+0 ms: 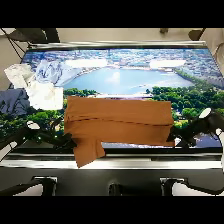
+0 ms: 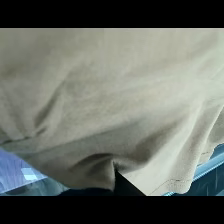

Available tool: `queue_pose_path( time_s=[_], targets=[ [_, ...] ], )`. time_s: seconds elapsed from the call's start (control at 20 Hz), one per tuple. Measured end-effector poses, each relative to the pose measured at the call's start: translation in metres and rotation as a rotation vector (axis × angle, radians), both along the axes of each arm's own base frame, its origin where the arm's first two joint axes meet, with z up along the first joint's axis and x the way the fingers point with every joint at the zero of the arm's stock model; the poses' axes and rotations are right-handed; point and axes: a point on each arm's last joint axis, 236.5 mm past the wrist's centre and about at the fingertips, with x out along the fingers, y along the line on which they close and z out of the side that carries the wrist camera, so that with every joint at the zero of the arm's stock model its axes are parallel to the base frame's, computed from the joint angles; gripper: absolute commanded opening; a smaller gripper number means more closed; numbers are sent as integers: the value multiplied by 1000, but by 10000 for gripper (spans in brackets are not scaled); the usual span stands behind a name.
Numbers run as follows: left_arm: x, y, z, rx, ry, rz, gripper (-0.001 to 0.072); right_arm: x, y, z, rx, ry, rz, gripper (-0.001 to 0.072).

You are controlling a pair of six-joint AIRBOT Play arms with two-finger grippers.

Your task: Fold the shirts.

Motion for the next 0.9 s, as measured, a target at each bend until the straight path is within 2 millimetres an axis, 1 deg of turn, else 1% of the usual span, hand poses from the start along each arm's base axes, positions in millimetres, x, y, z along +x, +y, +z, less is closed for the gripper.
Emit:
queue_pose_path(
  time_s=[0.05, 0.1, 0.15, 0.3, 0.35, 0.45, 0.5, 0.55, 0.6, 0.75, 0.85, 0.9],
  targets=[
    [0, 0, 0, 0, -2, 0, 42, 0, 3, -2, 12, 8, -13, 399],
    [1, 0, 0, 1, -3, 0, 42, 1, 6, -4, 25, 13, -26, 204],
    [0, 0, 0, 1, -4, -1, 43, 3, 8, -6, 34, 12, -37, 65],
    [2, 1, 1, 3, -11, -5, 41, 7, 11, -7, 43, 8, -54, 57],
    [6, 2, 2, 9, -30, -8, 42, 13, 8, -6, 34, -12, -57, 56],
    [20, 2, 17, 3, -79, -23, 40, 35, -3, 1, -11, -96, -58, 55],
    [31, 2, 27, 1, -115, -32, 39, 41, -7, 11, -18, -117, -51, 55],
    [43, 2, 39, 0, -153, -39, 39, 52, -9, 20, -24, -152, -48, 54],
    [59, 4, 53, 3, -200, -39, 39, 66, -11, 31, -30, -194, -46, 54],
    [113, 8, 96, 13, -330, -33, 39, 109, -17, 61, -84, -316, 0, 54],
    [149, 11, 115, 17, -382, -18, 39, 142, -19, 74, -140, -392, 35, 54],
    [163, 12, 119, 16, -391, -15, 39, 161, -20, 79, -172, -427, 50, 55]
  ],
)
